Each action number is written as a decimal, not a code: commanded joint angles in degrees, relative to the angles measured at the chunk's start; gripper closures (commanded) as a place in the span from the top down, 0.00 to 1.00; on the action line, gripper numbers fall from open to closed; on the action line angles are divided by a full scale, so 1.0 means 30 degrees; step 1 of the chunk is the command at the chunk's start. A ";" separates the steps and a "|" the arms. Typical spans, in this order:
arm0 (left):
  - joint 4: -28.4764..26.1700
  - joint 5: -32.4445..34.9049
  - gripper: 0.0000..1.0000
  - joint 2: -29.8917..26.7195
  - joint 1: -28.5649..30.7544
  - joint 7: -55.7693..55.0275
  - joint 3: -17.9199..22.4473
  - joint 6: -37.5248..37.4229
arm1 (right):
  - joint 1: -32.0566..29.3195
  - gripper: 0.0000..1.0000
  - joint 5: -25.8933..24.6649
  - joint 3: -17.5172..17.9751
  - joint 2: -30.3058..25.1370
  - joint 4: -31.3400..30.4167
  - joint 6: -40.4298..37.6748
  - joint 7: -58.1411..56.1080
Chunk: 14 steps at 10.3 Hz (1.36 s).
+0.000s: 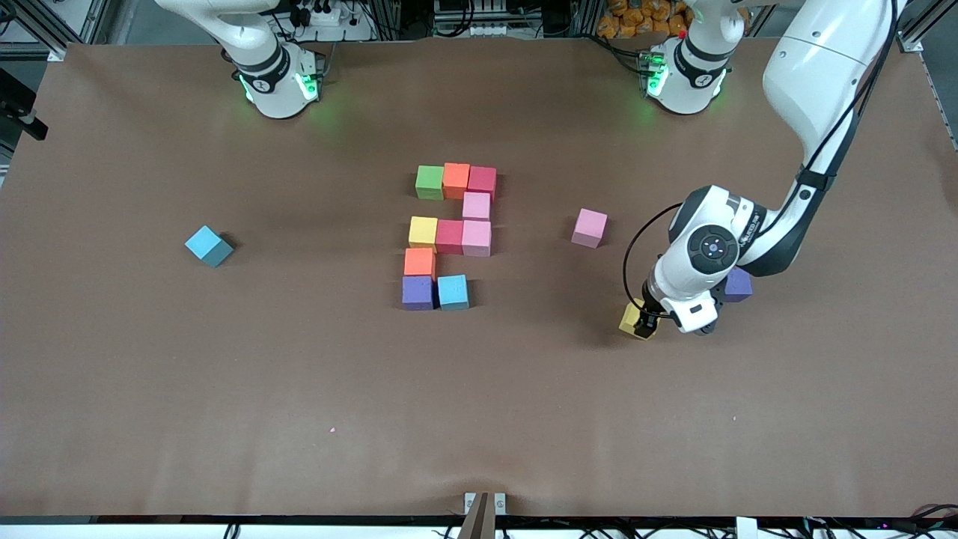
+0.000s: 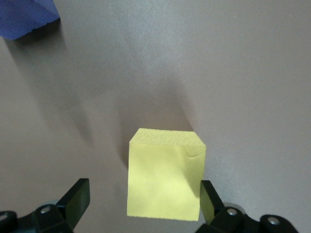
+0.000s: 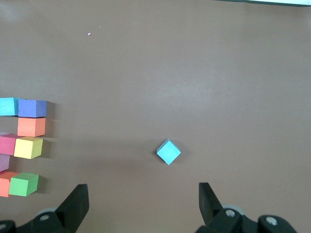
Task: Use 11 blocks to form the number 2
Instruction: 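Reach the yellow block with the left gripper and grasp it, then close the left gripper on the yellow block and lift it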
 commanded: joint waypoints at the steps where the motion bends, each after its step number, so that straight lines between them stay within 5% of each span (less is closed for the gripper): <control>1: 0.0033 0.0830 1.00 0.0466 0.0274 0.0190 -0.0094 0.0737 | -0.0343 1.00 -0.0244 0.0233 0.0533 0.0488 -0.0146 -0.0119; 14: 0.0413 0.1419 1.00 0.1581 0.0743 -0.0190 -0.0065 0.1180 | -0.0432 1.00 -0.0274 0.0262 0.0971 0.0430 -0.0293 -0.0091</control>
